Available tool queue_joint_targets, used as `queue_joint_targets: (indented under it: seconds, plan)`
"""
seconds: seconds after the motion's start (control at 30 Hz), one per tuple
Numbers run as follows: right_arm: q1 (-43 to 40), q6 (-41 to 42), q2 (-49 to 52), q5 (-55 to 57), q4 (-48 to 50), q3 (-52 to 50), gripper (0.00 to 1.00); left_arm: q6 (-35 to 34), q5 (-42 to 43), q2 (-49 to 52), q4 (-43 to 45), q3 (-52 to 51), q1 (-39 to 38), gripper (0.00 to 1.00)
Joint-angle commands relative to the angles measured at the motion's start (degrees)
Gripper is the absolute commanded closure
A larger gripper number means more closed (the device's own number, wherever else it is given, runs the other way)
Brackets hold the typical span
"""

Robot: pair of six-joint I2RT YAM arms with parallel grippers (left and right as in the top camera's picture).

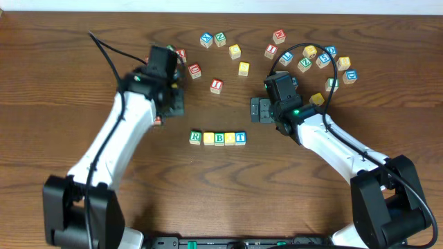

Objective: Spell out ROBOT

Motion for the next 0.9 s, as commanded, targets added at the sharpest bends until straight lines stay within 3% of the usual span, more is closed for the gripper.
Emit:
queue_joint_targets:
  seconds: [0.0, 0.23, 0.87]
  plan:
    - [-0.15, -0.87, -0.57, 1.18, -0.44, 1.07, 0.01, -1.92, -1.46, -3.28, 2.38, -6.12, -0.98, 0.92]
    - [-0.13, -0.85, -0.57, 1.38, -0.9, 1.07, 0.01, -3.32, -0.81, -6.38, 6.43, -14.86, -1.01, 0.92]
    - [-0.13, -0.83, -0.57, 1.36, -2.36, 1.07, 0.01, -2.89, 2.47, -6.38, 10.51, -19.02, -1.05, 0.92]
